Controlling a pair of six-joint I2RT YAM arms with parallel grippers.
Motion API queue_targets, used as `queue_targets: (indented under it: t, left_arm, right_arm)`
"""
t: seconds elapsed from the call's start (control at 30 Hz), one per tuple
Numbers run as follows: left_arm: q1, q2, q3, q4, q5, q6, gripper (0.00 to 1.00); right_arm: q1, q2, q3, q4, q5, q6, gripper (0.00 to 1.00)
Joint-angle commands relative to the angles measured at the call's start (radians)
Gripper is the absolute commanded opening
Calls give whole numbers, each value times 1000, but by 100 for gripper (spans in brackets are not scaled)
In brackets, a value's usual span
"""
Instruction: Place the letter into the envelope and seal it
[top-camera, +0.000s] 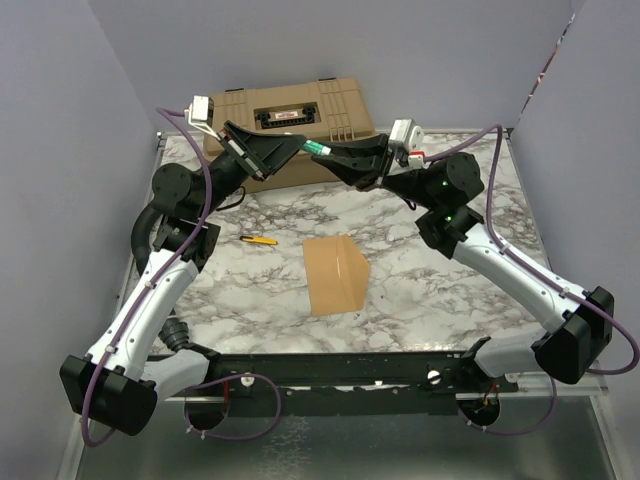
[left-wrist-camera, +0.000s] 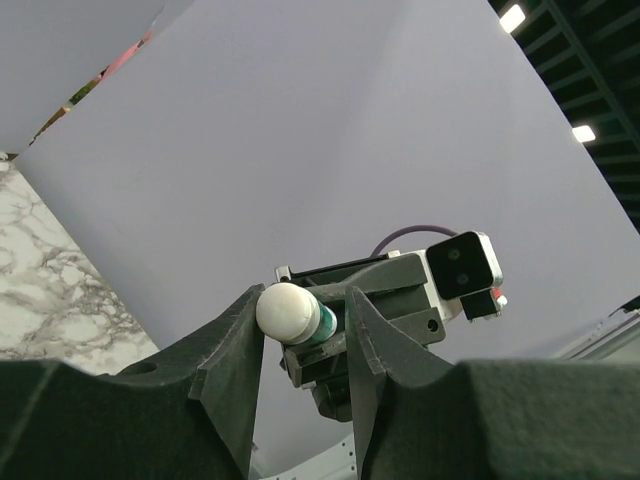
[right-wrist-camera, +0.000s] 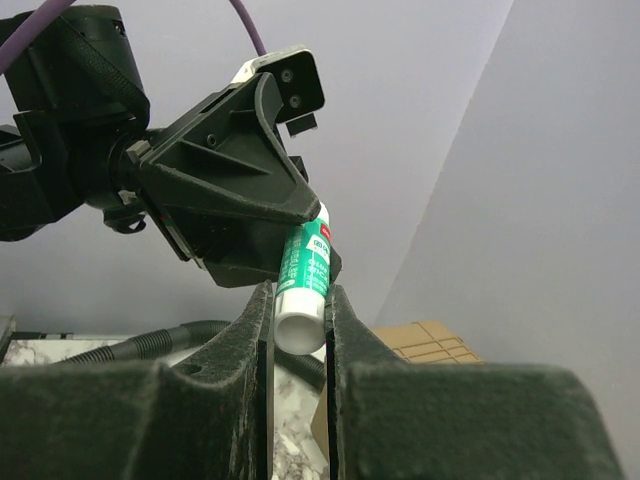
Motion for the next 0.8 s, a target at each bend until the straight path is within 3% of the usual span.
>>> queue_targets:
  t: [0.0, 0.2, 0.27, 0.37, 0.47, 0.6, 0.67, 0.77]
  left_arm:
    - [5, -17, 20, -17, 16, 14, 37]
    - [6, -11, 13, -39, 0, 13, 35]
    - [6, -6, 3, -31, -4, 6, 26]
    - [6, 3, -5, -2, 10, -13, 2]
    - [6, 2, -13, 5, 11, -25, 0]
    - [6, -8, -42, 41, -17, -134, 0]
    - [6, -13, -83, 99, -35, -222, 0]
    - [7, -17, -110, 147, -52, -299, 0]
  right_arm:
    - [-22, -14, -13, -21, -67, -15, 1]
    - [-40, -14, -15, -36, -123, -29, 1]
    - [-41, -12, -11, -47, -140, -36, 1]
    - [-41, -6, -11, -45, -146, -31, 1]
    - [-41, -1, -21, -5, -126, -7, 2]
    - [-41, 19, -59, 160, -116, 69, 50]
    - [-40, 46, -65, 261, -106, 147, 60]
    - [-38, 91, -63, 382, -90, 210, 64]
